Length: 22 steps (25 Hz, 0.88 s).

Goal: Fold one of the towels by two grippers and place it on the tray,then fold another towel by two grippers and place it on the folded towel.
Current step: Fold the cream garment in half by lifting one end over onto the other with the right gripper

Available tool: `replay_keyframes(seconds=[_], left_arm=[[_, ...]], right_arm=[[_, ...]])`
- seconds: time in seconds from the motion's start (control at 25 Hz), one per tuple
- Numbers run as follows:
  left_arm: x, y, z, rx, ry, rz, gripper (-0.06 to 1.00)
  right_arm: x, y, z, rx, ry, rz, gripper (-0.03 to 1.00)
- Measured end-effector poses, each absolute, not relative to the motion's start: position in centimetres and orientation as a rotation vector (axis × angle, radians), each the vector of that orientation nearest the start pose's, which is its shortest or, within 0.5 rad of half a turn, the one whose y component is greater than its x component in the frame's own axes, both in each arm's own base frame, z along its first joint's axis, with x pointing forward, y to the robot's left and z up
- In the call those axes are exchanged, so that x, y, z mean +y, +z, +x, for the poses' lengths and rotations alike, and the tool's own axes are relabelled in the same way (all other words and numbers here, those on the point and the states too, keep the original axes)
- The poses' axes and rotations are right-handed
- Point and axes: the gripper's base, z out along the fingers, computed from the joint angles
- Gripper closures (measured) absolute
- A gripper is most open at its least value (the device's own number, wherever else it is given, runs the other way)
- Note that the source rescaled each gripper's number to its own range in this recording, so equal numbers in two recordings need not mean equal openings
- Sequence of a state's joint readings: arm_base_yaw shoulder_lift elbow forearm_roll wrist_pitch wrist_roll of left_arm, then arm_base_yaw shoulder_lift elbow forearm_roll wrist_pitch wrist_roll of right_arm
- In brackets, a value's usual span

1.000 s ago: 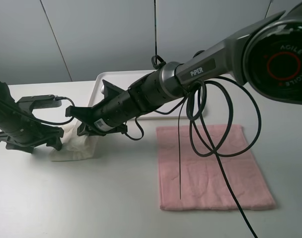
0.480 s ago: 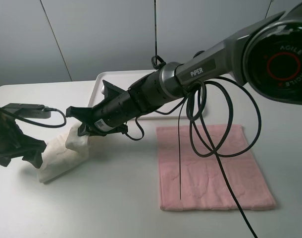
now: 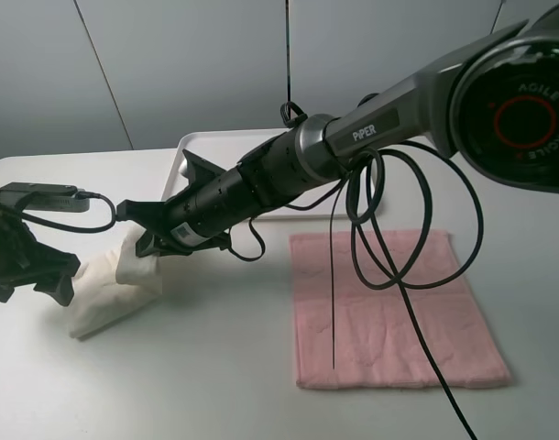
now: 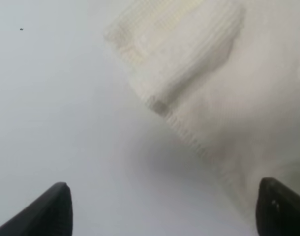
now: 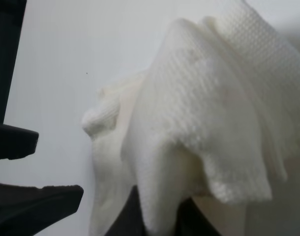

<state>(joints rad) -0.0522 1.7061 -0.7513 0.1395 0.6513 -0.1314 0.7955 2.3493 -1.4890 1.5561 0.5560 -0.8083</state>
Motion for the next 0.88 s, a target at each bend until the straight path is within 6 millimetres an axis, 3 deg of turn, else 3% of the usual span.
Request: replay_keyframes(seconds=[0.6,0.88], left_arm=[[-0.8,17.4,29.7,3.057,0.114,0.061,-0.02],[-0.9,18.2,30.2,3.06,0.102,0.075,-0.02]], right_arm=[[38.1,8.8,28.4,2.621,1.432,-0.51,0.92],[40.9,10.3,26.7,2.553,1.477,-0.631,0.92]])
